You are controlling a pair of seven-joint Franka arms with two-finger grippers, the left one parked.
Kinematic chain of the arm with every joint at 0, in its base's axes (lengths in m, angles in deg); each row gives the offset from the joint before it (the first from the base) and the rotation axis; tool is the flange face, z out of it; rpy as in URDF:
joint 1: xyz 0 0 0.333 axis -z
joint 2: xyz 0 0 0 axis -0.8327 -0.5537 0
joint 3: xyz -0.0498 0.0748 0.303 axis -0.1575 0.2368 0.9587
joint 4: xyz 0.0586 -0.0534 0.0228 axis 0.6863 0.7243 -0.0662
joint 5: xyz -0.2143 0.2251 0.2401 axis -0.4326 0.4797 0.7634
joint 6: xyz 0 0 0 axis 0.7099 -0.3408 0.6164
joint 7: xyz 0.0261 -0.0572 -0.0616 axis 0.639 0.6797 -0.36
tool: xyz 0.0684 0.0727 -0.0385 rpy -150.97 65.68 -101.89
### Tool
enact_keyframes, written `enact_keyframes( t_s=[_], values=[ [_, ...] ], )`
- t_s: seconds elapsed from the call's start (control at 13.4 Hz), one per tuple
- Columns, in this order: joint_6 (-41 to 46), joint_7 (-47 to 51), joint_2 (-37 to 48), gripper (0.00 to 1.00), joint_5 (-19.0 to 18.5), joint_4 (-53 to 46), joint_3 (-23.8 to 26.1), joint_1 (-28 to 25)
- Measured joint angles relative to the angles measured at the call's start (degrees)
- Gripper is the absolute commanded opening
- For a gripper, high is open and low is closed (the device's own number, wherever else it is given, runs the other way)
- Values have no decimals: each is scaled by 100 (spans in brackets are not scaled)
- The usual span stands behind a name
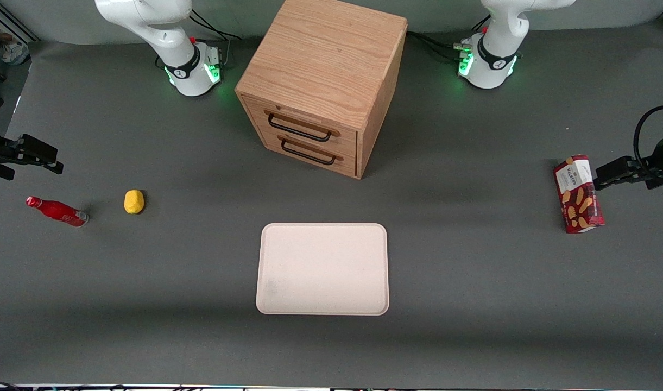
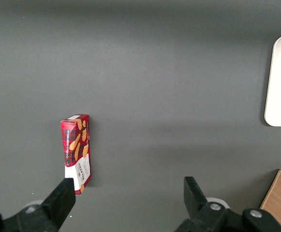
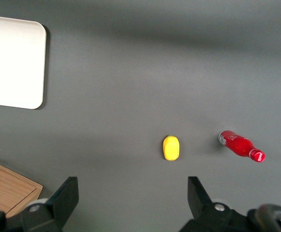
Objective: Place coke bottle on tray
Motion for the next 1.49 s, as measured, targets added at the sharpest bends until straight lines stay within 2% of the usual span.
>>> enact_keyframes(
  t_s=[0.82,1.49],
  values=[
    [113,-42,-1,100,-7,5,-30,125],
    [-16,-2625,-377,100,-11,-20,-79,1873]
  ],
)
